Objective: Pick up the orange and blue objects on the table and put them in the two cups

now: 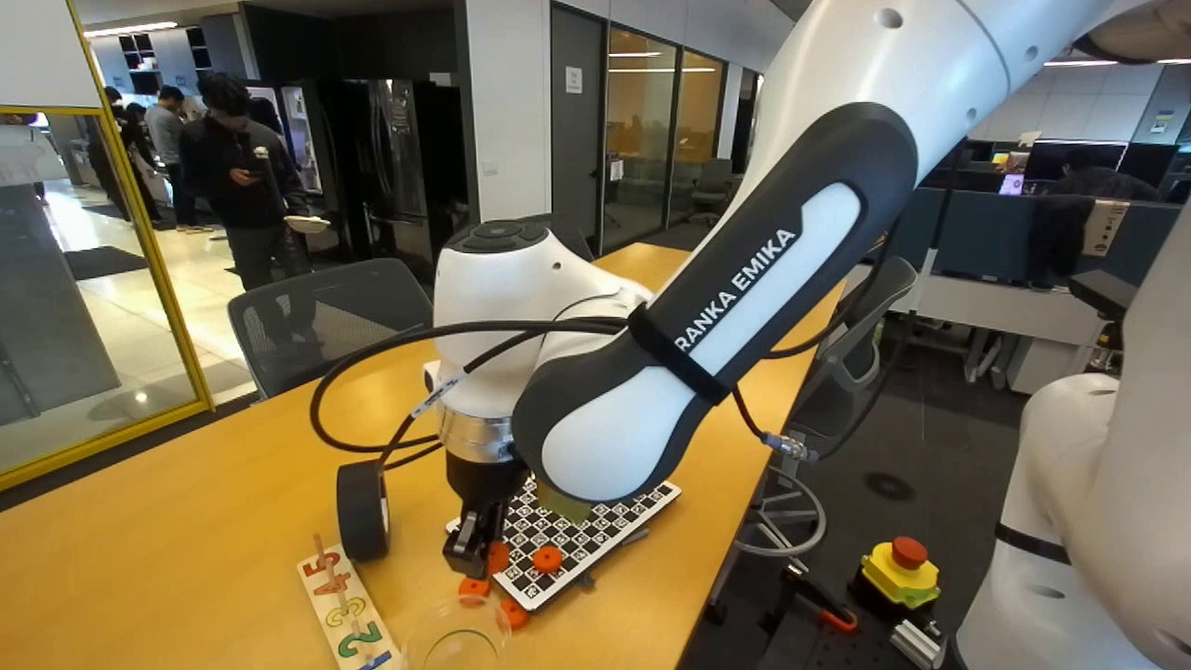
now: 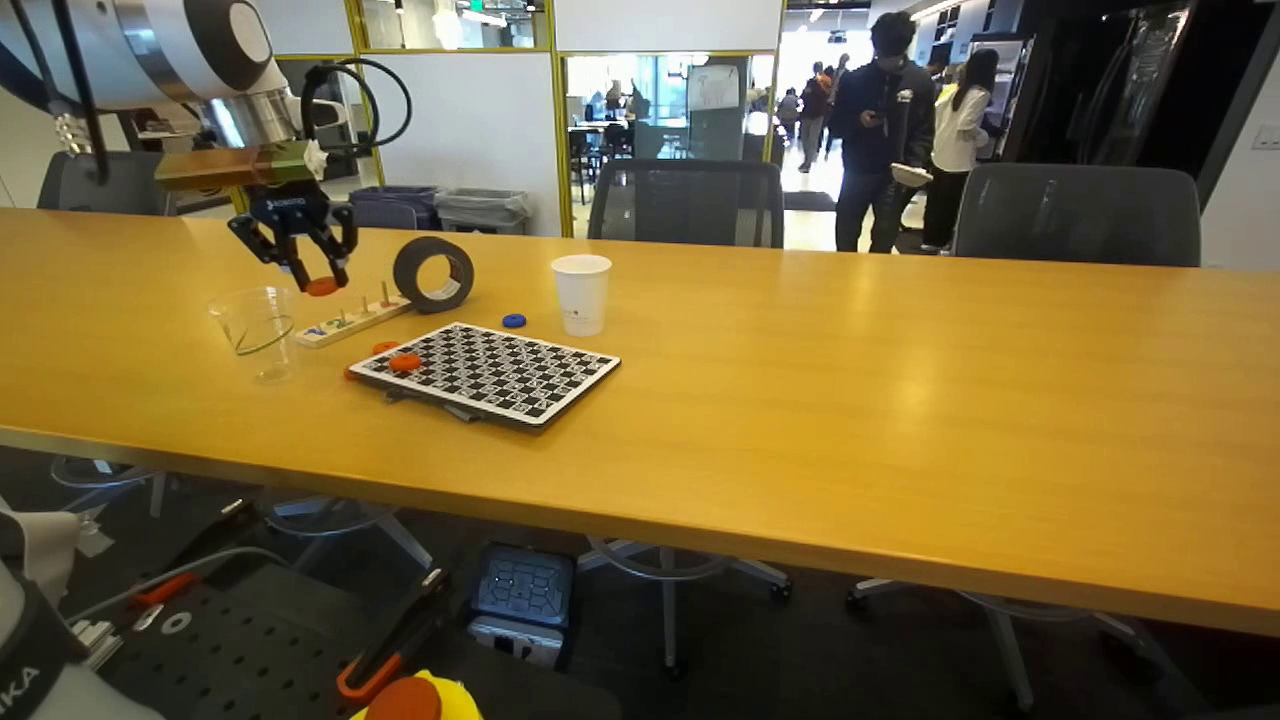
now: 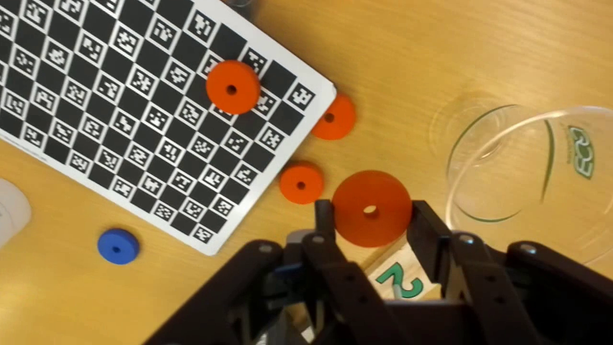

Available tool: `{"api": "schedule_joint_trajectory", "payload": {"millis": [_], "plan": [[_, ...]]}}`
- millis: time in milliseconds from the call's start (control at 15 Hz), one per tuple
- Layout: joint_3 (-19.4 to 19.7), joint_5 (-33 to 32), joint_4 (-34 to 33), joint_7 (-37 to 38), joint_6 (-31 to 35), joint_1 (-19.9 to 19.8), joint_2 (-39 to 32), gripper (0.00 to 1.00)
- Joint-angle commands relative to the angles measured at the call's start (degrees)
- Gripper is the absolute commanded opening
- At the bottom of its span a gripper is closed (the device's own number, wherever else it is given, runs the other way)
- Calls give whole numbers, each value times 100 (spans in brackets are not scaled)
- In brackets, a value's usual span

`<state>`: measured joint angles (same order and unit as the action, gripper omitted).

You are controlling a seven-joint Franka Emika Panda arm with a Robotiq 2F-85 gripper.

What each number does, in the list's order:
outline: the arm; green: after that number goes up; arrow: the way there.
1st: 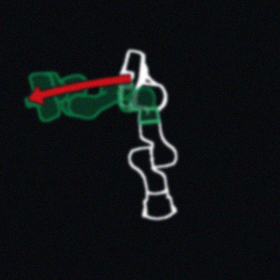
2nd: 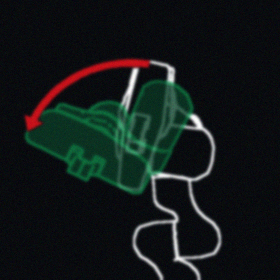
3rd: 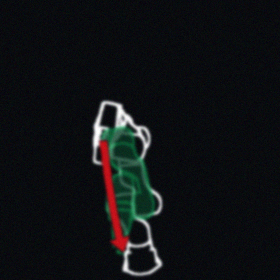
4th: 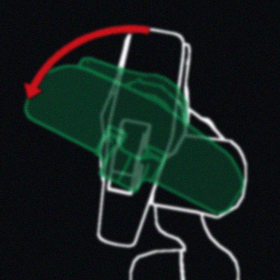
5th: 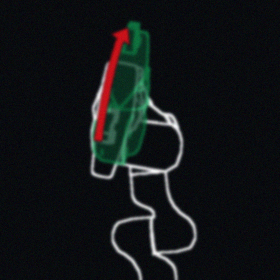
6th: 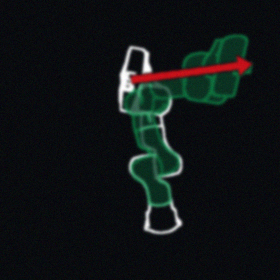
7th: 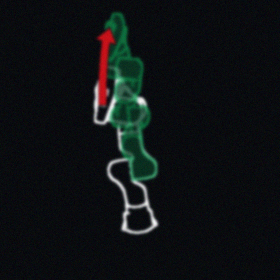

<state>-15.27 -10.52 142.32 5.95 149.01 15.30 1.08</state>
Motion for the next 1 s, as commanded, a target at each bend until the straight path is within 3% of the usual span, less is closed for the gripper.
{"api": "schedule_joint_trajectory", "payload": {"millis": [0, 333, 933], "plan": [[-173, 46, 2, -319, 29, 168, 120, 23], [-368, -51, -1, -305, -48, 342, 186, 23], [-427, 714, -58, -1496, 15, 463, 47, 23]]}}
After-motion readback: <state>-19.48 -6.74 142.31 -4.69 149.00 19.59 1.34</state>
